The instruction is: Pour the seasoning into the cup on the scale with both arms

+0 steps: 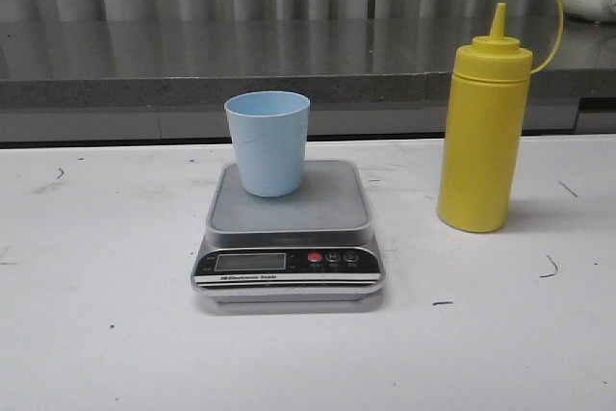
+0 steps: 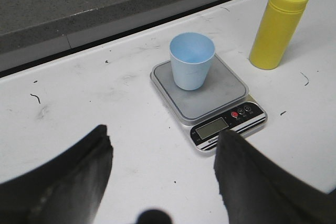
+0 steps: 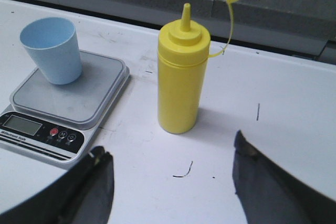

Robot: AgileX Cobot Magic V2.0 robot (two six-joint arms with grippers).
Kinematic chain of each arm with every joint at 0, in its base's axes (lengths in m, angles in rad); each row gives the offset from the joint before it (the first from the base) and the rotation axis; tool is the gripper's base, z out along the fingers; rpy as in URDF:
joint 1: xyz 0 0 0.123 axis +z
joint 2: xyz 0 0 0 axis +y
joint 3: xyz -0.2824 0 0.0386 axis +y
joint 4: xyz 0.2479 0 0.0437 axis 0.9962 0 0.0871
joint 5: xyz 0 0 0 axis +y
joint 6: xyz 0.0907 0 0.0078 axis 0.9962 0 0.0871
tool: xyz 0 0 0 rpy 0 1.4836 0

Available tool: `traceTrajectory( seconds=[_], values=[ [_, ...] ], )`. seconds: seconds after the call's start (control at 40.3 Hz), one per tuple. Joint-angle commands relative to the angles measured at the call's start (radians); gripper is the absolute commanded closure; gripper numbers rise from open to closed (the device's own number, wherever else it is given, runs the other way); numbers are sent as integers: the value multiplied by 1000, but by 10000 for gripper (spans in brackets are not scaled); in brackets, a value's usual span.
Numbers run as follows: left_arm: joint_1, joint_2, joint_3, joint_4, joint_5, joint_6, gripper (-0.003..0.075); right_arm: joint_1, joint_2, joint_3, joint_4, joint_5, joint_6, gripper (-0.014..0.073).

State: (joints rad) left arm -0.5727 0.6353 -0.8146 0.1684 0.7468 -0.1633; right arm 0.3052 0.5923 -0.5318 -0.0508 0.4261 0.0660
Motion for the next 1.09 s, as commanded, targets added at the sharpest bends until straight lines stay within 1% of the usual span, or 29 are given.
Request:
traceTrajectory(
  seconds=[0.0, 0.099, 0.323, 0.447, 0.621, 0.844, 1.067],
  values=[
    [-5, 0, -26, -1, -77, -2, 300, 2, -81, -41, -24, 21, -20, 104],
    [-5, 0, -26, -1, -77, -2, 300, 2, -144, -41, -73, 67, -20, 104],
    [-5, 0, -26, -1, -77, -2, 299, 2, -237, -41, -64, 142, -20, 104],
    [-5, 0, -26, -1, -77, -2, 299, 2, -242, -41, -54, 160, -20, 104],
    [-5, 0, -26, -1, -77, -2, 299, 2, -242, -41, 7, 181, -20, 104],
    [-5, 0, -26, -1, -77, -2, 300, 2, -242, -41, 9, 218, -20, 104],
    [-5, 0, -26, -1, -77, -2, 299, 2, -242, -41, 0, 216, -37, 104]
  ],
)
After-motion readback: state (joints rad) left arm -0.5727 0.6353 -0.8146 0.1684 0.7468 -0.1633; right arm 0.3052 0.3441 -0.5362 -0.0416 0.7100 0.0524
